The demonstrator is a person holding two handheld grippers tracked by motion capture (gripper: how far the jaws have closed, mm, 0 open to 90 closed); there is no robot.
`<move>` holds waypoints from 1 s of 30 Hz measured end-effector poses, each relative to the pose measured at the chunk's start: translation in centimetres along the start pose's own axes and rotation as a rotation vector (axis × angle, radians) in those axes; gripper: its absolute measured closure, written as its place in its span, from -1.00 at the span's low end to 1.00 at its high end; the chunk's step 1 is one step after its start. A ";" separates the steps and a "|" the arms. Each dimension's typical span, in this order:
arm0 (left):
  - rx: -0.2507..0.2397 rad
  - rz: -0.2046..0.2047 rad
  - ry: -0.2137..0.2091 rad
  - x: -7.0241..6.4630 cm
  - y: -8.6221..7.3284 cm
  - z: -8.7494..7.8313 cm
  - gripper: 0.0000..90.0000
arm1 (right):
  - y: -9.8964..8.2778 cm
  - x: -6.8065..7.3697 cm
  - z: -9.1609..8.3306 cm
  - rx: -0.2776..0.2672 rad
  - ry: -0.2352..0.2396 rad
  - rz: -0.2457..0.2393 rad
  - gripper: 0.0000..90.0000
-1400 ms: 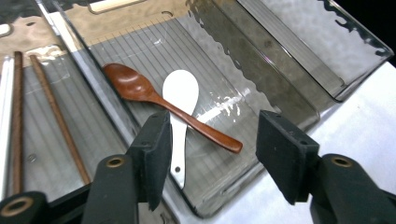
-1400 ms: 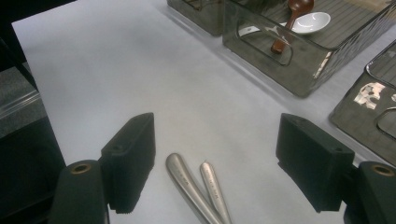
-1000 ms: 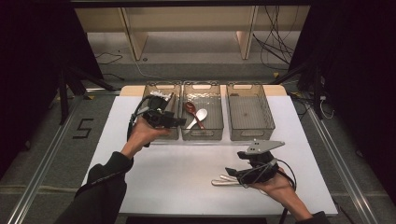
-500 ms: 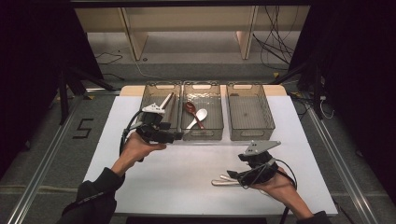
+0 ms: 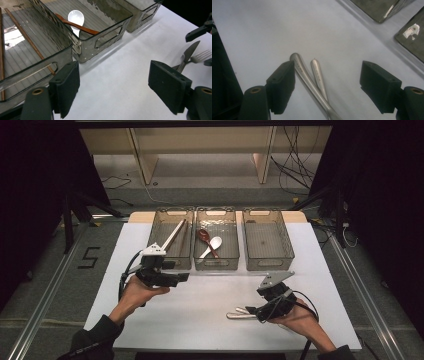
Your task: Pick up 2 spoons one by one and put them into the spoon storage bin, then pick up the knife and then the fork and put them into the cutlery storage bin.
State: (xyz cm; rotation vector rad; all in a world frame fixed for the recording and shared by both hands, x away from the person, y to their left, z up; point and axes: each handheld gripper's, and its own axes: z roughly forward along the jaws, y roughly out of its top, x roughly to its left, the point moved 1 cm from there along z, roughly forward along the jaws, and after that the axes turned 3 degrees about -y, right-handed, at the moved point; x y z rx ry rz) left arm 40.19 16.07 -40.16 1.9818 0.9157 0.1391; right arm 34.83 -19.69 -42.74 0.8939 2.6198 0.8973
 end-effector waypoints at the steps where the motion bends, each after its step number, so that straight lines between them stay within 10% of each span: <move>1: -0.005 0.000 -0.002 0.0 -0.1 -0.2 -0.47 | -0.1 0.0 0.1 0.008 0.001 -0.003 -0.35; 30: -0.015 0.049 -0.003 -1.5 -2.8 -2.2 -0.54 | -0.7 -0.1 1.5 0.174 -0.021 -0.104 -0.33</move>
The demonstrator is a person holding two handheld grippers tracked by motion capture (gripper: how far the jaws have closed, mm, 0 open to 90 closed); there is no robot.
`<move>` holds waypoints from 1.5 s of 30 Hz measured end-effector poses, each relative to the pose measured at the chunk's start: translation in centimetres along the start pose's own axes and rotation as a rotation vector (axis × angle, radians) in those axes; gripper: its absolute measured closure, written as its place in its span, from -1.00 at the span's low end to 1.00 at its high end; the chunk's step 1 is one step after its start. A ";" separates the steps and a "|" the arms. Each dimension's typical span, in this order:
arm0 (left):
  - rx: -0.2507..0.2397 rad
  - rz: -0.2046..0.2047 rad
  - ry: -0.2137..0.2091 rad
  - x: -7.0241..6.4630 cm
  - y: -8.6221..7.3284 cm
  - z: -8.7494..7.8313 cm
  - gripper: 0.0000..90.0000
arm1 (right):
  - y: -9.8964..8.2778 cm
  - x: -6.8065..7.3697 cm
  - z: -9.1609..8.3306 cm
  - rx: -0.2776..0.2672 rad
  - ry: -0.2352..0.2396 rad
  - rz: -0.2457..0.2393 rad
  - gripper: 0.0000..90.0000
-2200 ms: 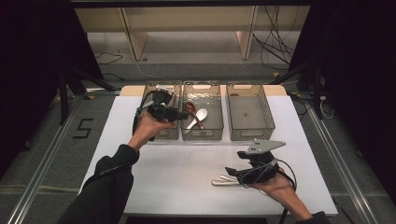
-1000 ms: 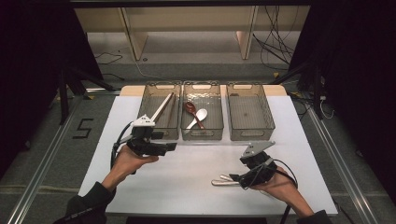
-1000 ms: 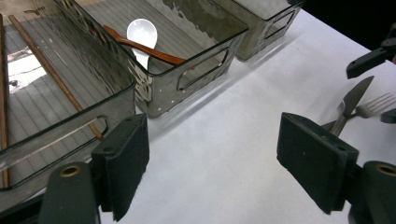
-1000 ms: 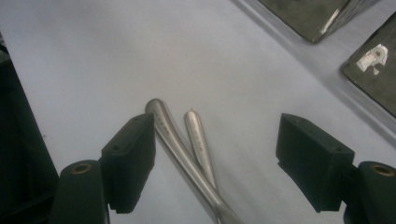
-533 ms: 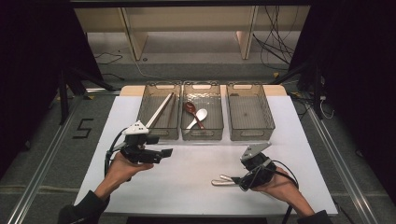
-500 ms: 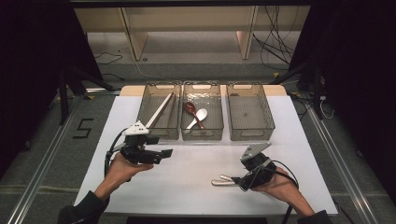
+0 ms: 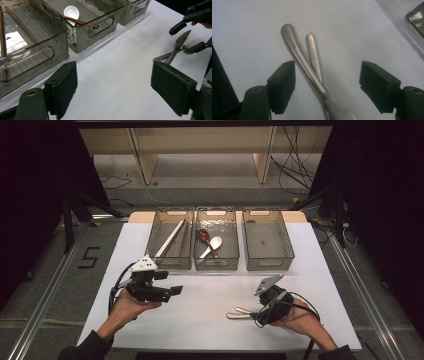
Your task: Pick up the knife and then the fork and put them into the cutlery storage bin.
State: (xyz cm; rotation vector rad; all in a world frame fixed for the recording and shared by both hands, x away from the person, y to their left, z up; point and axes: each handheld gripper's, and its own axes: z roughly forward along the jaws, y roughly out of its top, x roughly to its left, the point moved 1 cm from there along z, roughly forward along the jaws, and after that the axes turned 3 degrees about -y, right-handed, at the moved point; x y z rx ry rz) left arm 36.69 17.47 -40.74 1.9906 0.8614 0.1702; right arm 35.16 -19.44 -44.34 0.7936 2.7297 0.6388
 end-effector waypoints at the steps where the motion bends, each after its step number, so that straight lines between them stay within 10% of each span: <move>1: -0.003 -0.002 0.000 0.0 -0.1 0.0 -0.54 | 0.0 -0.1 0.1 0.012 -0.003 -0.012 -0.32; 25: -0.003 0.001 0.005 -0.3 -0.9 -0.6 -0.55 | 0.2 0.2 2.6 0.259 0.030 -0.178 0.30; 45: 0.000 0.008 0.006 -0.2 -1.0 -0.4 -0.54 | 0.9 0.4 2.6 0.290 0.082 -0.233 0.78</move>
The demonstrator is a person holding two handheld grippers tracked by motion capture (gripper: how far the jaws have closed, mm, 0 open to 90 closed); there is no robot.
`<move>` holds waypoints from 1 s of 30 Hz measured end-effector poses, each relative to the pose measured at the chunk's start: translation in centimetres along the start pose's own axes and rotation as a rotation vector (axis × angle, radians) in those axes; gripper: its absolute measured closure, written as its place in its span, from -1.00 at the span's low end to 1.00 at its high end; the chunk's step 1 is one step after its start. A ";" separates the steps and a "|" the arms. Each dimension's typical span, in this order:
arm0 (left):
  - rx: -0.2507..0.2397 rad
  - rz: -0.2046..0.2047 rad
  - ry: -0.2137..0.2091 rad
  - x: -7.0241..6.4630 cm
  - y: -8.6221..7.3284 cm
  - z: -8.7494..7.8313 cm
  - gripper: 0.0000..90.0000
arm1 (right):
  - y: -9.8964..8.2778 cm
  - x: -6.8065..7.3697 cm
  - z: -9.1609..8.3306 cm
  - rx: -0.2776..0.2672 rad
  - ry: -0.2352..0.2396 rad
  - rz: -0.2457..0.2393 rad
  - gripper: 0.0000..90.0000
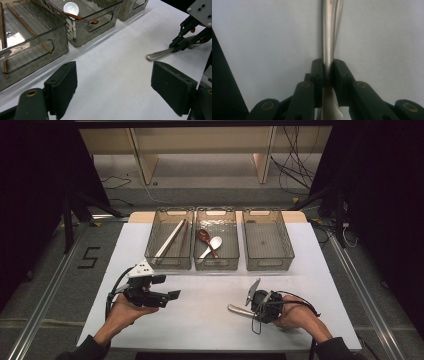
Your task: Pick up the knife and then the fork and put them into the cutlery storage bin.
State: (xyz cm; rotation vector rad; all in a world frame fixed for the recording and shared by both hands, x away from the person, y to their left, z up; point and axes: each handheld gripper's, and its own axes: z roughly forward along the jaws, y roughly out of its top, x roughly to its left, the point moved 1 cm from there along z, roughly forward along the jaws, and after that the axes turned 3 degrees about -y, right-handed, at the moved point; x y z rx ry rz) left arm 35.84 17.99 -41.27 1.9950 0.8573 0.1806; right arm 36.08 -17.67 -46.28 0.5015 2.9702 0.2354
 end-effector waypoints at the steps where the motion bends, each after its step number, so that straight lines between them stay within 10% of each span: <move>1: 0.000 0.000 -0.001 0.0 0.0 0.0 -0.55 | 0.0 0.0 -0.1 0.001 0.003 0.005 0.78; 30: -0.012 0.002 0.011 0.1 0.0 -0.1 -0.54 | -0.6 -2.4 -2.7 -0.137 -0.038 0.147 0.80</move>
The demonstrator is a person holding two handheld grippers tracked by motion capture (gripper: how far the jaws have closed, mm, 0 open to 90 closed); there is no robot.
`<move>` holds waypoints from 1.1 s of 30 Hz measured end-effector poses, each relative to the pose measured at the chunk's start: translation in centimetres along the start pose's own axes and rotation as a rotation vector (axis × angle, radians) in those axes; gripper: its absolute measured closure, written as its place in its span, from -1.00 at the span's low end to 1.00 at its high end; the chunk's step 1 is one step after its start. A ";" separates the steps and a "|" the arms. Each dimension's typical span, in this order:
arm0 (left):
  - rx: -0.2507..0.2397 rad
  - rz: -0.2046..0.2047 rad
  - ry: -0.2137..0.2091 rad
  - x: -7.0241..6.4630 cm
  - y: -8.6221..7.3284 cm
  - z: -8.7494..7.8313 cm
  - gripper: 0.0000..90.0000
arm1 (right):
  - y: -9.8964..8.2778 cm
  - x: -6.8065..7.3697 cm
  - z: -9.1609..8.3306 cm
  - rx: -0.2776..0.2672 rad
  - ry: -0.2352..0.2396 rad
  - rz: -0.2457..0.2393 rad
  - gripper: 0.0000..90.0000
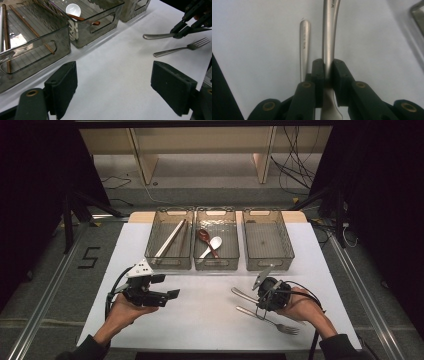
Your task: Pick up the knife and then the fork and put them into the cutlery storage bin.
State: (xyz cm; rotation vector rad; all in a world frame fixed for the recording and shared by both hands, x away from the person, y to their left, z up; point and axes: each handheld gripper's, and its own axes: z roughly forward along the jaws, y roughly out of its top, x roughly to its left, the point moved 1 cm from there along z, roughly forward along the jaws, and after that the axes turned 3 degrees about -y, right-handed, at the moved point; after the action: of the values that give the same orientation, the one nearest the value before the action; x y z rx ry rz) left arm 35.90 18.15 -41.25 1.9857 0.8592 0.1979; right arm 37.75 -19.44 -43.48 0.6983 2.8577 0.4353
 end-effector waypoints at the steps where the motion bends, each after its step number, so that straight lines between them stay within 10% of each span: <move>1: -0.002 -0.001 -0.001 0.0 0.0 0.0 -0.54 | 0.0 -0.2 -0.1 -0.011 -0.003 0.005 0.80; 33: -0.056 -0.021 0.015 0.6 -0.2 -0.3 -0.55 | 1.8 -2.9 -2.5 -0.100 -0.048 0.073 0.80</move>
State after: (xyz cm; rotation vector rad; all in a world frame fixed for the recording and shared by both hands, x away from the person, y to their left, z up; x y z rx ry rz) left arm 36.12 18.78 -41.36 1.9244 0.8752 0.2229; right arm 40.52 -19.92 -40.31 0.7860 2.7509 0.5598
